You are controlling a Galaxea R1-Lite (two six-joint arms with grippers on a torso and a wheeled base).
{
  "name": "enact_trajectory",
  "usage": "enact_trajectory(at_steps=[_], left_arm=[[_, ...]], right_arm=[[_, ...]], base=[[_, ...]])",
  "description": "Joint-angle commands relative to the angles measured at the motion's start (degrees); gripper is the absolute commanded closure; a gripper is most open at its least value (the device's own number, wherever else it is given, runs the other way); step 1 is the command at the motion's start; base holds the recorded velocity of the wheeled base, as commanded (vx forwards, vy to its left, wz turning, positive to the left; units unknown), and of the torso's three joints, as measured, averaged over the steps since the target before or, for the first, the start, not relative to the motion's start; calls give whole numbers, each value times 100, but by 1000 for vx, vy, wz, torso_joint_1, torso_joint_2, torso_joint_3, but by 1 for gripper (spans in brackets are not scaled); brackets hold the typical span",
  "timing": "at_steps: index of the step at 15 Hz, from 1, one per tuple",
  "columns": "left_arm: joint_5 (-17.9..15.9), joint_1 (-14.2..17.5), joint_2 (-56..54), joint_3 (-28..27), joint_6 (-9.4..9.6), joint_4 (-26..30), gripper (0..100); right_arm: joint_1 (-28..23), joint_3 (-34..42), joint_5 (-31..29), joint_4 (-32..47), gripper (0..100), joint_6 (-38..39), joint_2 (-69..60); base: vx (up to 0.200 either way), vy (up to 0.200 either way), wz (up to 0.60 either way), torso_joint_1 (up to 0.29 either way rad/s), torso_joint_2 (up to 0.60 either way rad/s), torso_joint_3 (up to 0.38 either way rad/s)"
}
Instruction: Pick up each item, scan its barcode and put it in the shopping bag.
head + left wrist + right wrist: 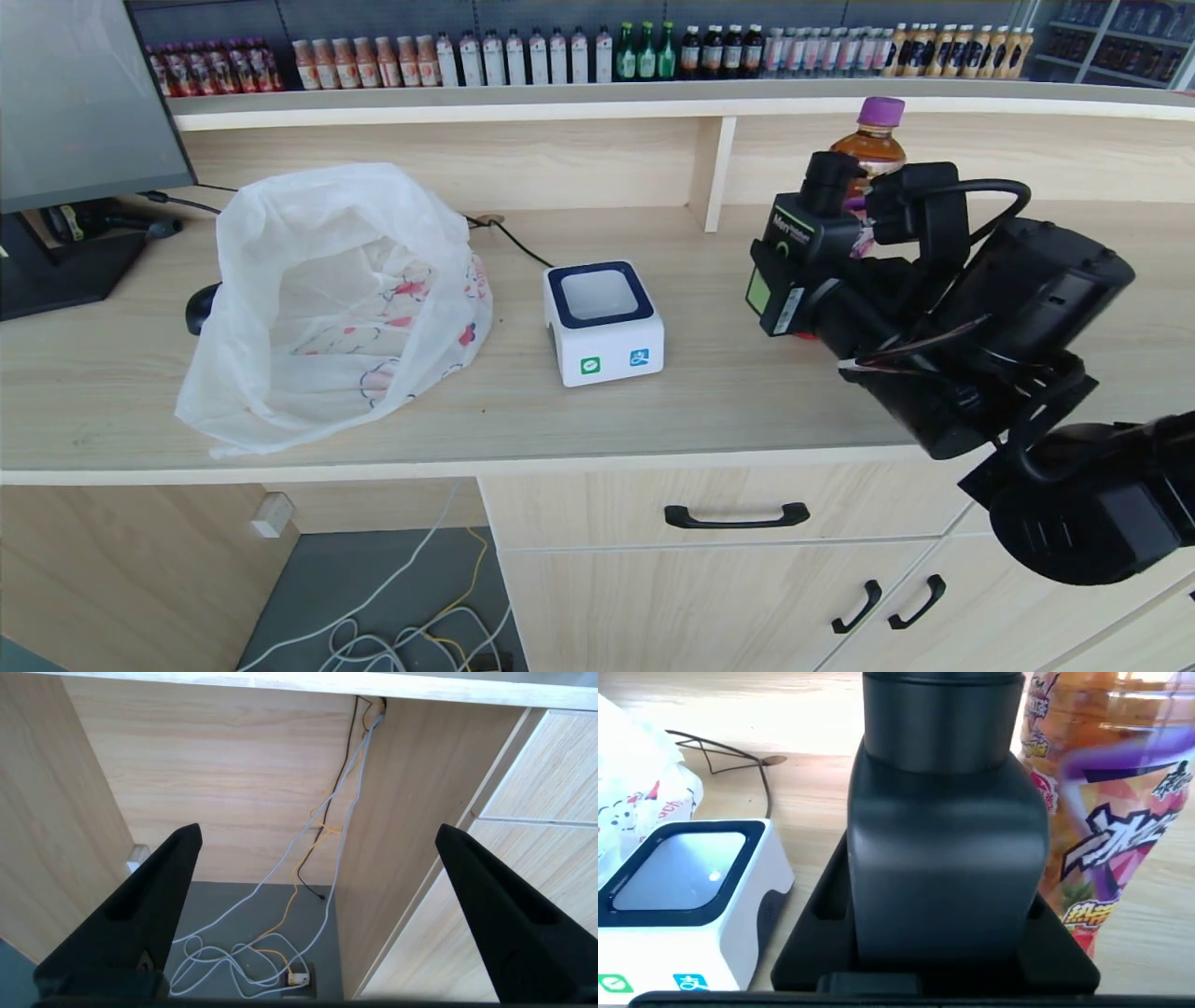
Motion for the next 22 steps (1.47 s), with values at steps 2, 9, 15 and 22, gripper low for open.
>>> enact_trajectory(at_steps=[2, 9, 15, 22], left_arm=[[0, 0, -2, 0, -4, -2, 0], [0, 0, -2, 0, 4, -2, 0], [0, 0, -2, 0, -4, -2, 0], [0, 0, -2, 0, 4, -2, 0]], right_arm=[[18, 557, 8, 0, 100, 0, -724], [106, 1735, -1, -800, 100, 27, -1172], [722, 1989, -28, -1090, 100, -246, -1137], [3024, 2218, -133, -1107, 100, -2188, -1102]], base=[[0, 0, 0, 0, 0, 0], [0, 0, 0, 0, 0, 0], [0, 0, 0, 0, 0, 0], [0, 0, 0, 0, 0, 0]])
